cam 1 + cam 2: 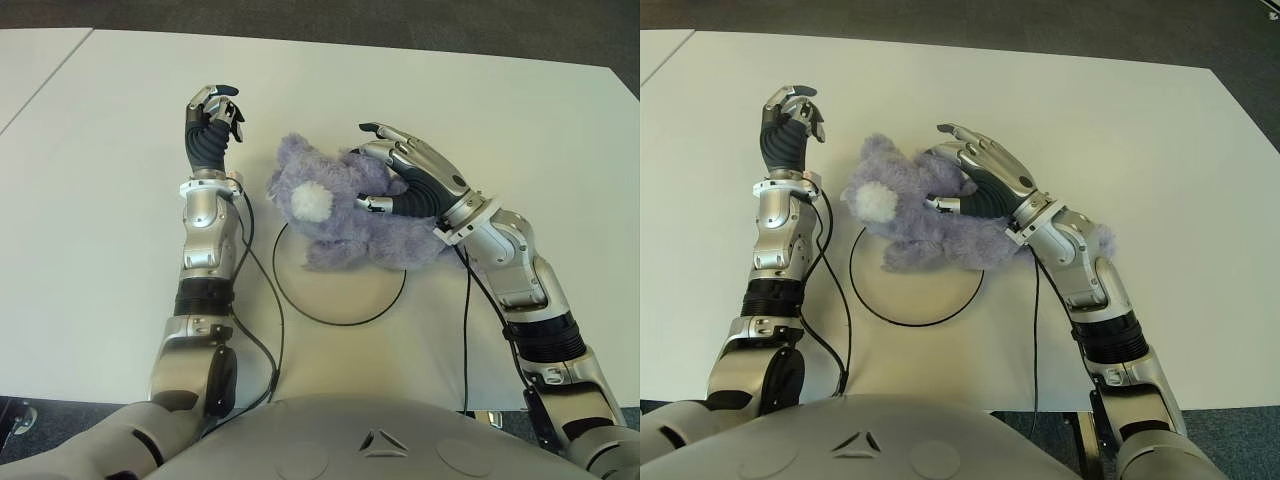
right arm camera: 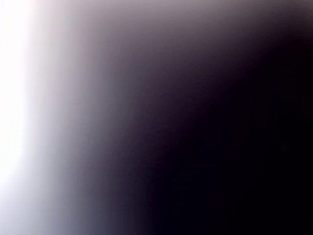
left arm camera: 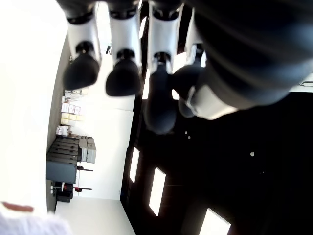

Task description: Put the doll into the plate.

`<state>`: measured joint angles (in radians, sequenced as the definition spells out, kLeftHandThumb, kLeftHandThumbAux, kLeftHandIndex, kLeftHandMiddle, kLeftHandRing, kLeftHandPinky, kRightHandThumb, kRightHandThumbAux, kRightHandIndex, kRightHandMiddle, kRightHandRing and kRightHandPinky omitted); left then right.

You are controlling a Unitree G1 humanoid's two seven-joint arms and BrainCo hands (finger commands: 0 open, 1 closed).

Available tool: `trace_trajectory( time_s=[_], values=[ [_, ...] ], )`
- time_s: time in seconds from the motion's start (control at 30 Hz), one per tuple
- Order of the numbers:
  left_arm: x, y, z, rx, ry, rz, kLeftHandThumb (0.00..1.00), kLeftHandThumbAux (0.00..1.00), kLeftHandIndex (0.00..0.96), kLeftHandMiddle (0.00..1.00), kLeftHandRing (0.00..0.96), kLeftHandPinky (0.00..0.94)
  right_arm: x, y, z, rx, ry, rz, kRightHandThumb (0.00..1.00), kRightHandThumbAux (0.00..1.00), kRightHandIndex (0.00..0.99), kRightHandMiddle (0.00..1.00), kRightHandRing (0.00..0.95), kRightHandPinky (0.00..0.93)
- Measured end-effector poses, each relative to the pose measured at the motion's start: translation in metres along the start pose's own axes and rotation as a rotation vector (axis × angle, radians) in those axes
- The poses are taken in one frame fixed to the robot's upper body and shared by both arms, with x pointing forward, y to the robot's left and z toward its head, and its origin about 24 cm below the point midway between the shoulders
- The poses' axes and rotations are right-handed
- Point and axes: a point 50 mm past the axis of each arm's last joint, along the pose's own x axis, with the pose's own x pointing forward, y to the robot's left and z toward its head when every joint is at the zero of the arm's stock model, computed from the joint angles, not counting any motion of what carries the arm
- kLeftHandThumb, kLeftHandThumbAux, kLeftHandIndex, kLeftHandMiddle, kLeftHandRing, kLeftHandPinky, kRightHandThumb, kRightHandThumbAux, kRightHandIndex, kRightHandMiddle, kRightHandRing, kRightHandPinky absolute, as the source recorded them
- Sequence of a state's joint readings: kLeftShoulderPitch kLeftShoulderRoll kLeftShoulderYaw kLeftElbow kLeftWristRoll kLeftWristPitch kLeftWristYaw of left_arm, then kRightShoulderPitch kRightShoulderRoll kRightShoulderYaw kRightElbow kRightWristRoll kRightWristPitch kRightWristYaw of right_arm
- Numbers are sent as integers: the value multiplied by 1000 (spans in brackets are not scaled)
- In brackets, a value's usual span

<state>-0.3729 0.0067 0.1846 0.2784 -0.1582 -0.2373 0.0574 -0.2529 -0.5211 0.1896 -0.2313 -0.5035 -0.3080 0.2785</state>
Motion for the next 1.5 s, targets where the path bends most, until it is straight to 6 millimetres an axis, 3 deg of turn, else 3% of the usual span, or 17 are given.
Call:
trace_trajectory(
  time_s=[0.73, 1.03, 1.5],
  values=[
    [0, 0, 0, 1, 0, -2, 718, 699, 445, 808, 798, 769, 0, 1, 1, 39, -26, 18, 384, 259, 0, 0, 0, 0],
    [0, 0, 0, 1, -1, -2, 717, 699, 445, 807, 796, 767, 0, 1, 6, 47, -49, 56, 330, 221, 0, 0, 0, 0],
    [0, -1, 0, 5, 0, -5, 716, 700, 445, 809, 796, 764, -3, 0, 19, 32, -108, 95, 322, 222, 0, 0, 0, 98]
  ],
)
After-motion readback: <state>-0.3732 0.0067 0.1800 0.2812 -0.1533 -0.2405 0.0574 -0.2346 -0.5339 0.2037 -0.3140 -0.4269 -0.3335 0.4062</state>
